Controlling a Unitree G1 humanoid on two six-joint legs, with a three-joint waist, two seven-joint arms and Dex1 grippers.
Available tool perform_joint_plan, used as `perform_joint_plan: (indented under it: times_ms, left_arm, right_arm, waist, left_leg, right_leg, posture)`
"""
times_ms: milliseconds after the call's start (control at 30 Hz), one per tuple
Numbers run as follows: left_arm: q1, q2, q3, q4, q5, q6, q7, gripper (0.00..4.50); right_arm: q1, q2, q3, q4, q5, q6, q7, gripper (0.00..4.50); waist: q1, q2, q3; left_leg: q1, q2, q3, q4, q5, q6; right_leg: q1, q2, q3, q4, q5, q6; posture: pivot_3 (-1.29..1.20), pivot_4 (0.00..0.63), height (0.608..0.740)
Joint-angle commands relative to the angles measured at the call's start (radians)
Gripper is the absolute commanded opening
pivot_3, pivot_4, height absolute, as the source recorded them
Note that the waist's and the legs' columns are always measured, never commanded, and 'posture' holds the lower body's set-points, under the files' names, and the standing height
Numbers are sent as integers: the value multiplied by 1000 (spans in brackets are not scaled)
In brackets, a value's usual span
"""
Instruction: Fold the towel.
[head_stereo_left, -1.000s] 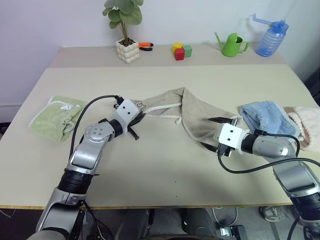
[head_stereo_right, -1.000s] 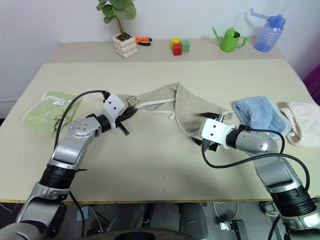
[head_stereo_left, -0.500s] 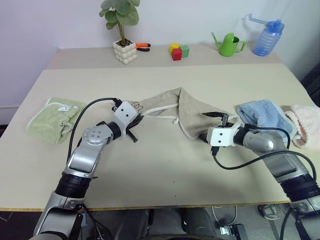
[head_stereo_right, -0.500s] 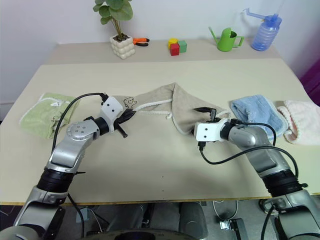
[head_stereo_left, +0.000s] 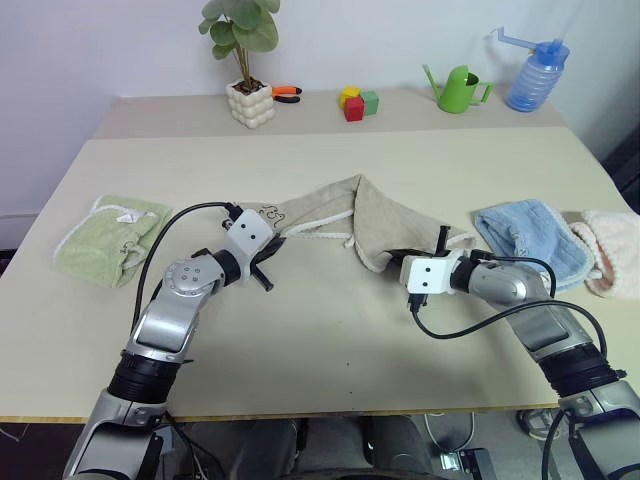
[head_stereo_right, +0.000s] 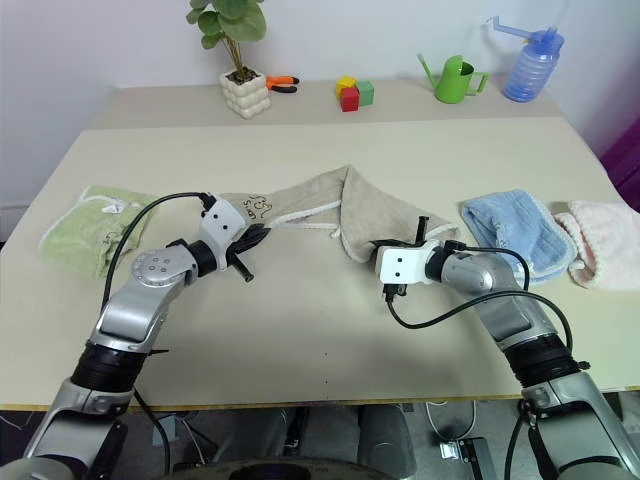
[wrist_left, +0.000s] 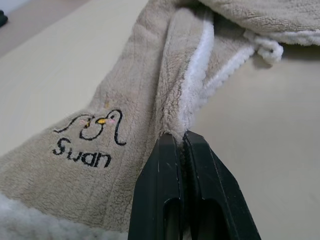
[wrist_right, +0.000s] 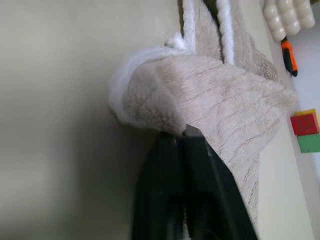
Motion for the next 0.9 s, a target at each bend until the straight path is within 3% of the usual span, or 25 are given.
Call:
perform_joint_plan:
  times_ms: [33, 200, 333, 500, 667, 767, 900]
  left_arm:
    - [21, 48, 83, -58, -24, 3, -2, 0]
    - [28, 127, 187, 4, -34, -42, 6, 0]
    - [-92, 130, 260, 149, -12, -135, 102, 0]
    - [-488, 130, 304, 537, 29, -347, 294, 0]
    - [-709, 162, 323, 775, 33, -507, 356, 0]
    - [-731, 186, 325, 812, 15, -530, 314, 0]
    - [-457, 249, 321, 564, -76, -471, 67, 0]
  right_arm:
    - [14, -4, -67, -95, 90, 18, 22, 61]
    - [-18, -19, -155, -116, 141, 81, 6, 61]
    - [-145, -17, -213, -31, 125, 112, -58, 61]
    - [-475, -21, -239, 252, 58, 66, -222, 61]
    - [-651, -21, -246, 411, 55, -4, -306, 61]
    - [-668, -16, -256, 413, 101, -13, -280, 61]
    - [-500, -7, -263, 239, 267, 37, -94, 61]
  waist:
    - [-2, 0, 0]
    - [1, 0, 0]
    - [4, 0, 1]
    - [2, -4, 3]
    - [-8, -4, 3]
    - [-26, -4, 3]
    - [-54, -3, 2]
  left_leg:
    - [0, 0, 0, 0, 0, 0]
    - [1, 1, 0, 0, -2, 3]
    - [1, 1, 1, 0, -2, 3]
    - [-2, 0, 0, 1, 0, 0]
    - [-11, 0, 1, -1, 0, -1]
    - [-11, -1, 1, -5, 0, 0]
    - [-10, -1, 1, -8, 0, 1]
  right_leg:
    - [0, 0, 0, 0, 0, 0]
    - [0, 1, 1, 0, 0, 0]
    - [0, 1, 1, 0, 0, 0]
    - [-1, 1, 0, -1, 2, 0]
    - [-12, 1, 1, -5, 5, 1]
    - [-12, 0, 2, -6, 5, 1]
    - [-14, 1, 4, -5, 5, 2]
  posture:
    - [0, 150, 732]
    - [0, 150, 732]
    - [0, 150, 732]
    - [0, 150, 732]
    - [0, 150, 732]
    - [0, 150, 732]
    - [0, 150, 732]
